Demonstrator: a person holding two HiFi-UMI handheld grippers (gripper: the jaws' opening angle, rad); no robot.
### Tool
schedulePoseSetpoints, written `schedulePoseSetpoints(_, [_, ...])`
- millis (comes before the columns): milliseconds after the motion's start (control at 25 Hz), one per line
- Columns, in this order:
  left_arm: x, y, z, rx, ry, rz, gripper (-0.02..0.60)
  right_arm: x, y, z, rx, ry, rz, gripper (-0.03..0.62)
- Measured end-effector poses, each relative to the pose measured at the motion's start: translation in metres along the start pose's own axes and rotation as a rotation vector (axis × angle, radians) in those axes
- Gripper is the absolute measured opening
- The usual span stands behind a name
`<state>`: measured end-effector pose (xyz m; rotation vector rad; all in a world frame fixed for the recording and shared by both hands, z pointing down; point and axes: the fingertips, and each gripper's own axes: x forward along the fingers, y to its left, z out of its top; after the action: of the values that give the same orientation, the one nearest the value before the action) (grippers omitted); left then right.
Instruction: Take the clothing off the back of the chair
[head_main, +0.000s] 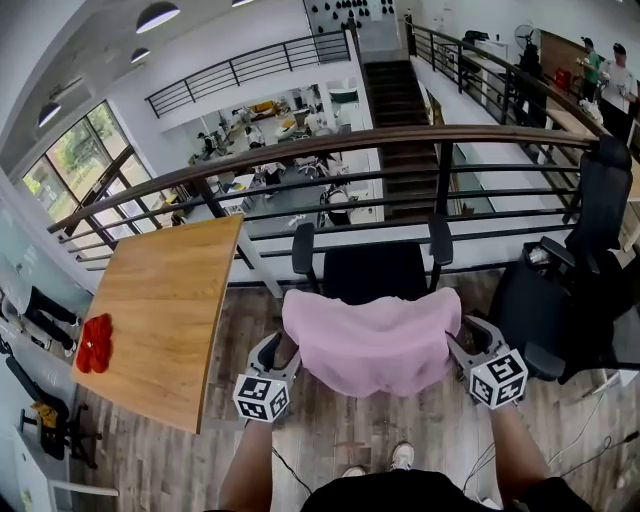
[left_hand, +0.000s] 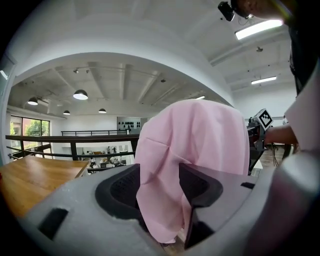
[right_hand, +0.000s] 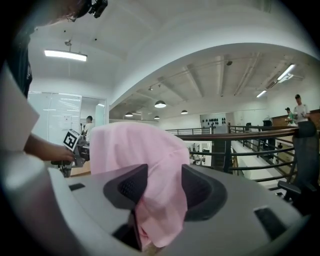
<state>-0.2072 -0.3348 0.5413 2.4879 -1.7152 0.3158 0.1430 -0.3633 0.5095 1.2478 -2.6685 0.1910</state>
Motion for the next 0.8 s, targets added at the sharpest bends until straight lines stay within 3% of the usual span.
schedulePoseSetpoints(400, [0.024, 0.009, 0.01, -0.014, -0.01, -0.021, 0.238, 0.023, -0.012, 0.007, -0.011, -0.014, 0.009, 0.255])
schedulePoseSetpoints(800, [0.048, 0.008, 0.015, -0.003, -0.023, -0.053, 0.184, 0.034, -0.015, 0.006, -0.025, -0.009, 0.044, 0.25])
